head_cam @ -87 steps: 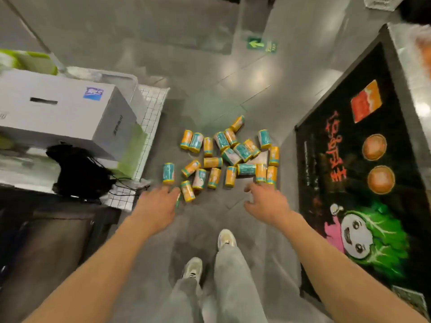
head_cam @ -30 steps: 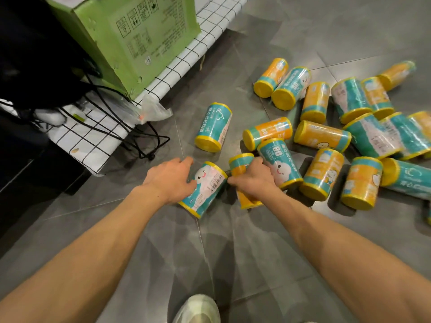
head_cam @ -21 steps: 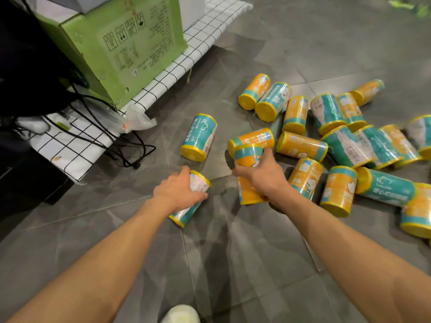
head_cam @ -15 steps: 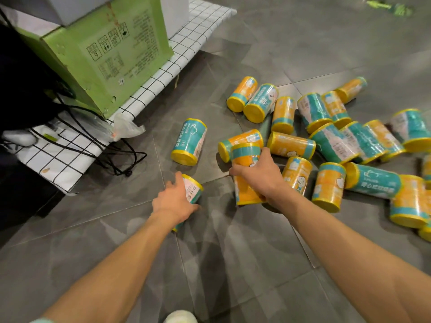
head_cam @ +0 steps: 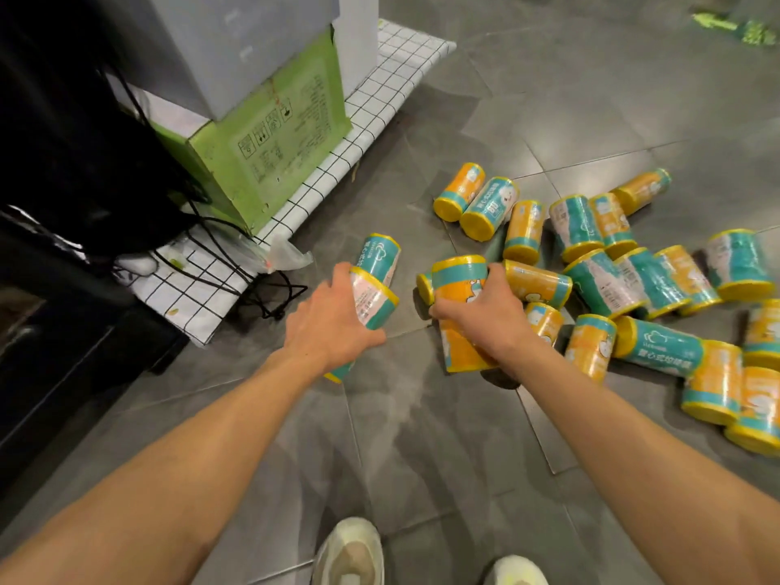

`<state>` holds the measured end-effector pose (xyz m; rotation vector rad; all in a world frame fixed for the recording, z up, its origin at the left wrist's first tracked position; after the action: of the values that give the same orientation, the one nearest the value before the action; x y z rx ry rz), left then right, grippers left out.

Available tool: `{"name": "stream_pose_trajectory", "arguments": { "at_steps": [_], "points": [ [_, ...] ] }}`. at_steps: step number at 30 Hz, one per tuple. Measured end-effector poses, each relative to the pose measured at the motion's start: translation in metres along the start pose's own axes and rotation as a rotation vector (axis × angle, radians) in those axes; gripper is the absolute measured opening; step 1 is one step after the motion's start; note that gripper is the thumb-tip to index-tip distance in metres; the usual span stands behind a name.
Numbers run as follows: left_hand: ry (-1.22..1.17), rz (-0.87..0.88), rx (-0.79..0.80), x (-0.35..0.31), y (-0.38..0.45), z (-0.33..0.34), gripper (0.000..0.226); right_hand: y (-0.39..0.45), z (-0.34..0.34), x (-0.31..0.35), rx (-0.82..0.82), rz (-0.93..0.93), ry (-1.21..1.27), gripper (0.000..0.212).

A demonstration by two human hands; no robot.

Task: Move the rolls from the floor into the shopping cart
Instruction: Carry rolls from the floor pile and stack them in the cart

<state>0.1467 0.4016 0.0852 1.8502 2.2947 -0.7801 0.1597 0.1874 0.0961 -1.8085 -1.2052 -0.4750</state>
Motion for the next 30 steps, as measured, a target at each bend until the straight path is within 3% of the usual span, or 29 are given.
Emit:
{"name": "stream_pose_trajectory", "arguments": {
  "at_steps": [4,12,18,23,30],
  "points": [
    [0.047,0.037,0.002,-0.036,-0.054,-0.113,0.094,-0.063,-0.056,0.083,0.012,-0.022,-0.069,0.067],
    [0.203,0.052,-0.036,-0.118,-0.205,-0.414,0.091,-0.234,-0.208,0.340,0.115,-0.214,-0.334,0.060],
    [0.238,-0.045,-0.197,-0.146,-0.317,-0.598,0.101,-0.343,-0.271,0.495,0.225,-0.500,-0.564,0.077],
    [0.215,-0.207,-0.355,-0.128,-0.431,-0.681,0.103,-0.437,-0.264,0.583,0.313,-0.862,-0.742,0.062],
    [0.252,-0.547,-0.471,-0.054,-0.615,-0.726,0.112,-0.598,-0.170,0.640,0.508,-1.318,-0.881,0.081]
  ]
}}
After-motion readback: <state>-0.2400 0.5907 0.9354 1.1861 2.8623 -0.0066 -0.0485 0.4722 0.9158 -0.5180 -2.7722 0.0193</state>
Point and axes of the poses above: each hand's wrist, its own y-axis towards the middle knuckle, its own z-axis out of the palm, x = y × z, the point moved 4 cm from there along y, towards the middle knuckle, and after that the axes turned 1 degree about -y, right-handed, at the moved point
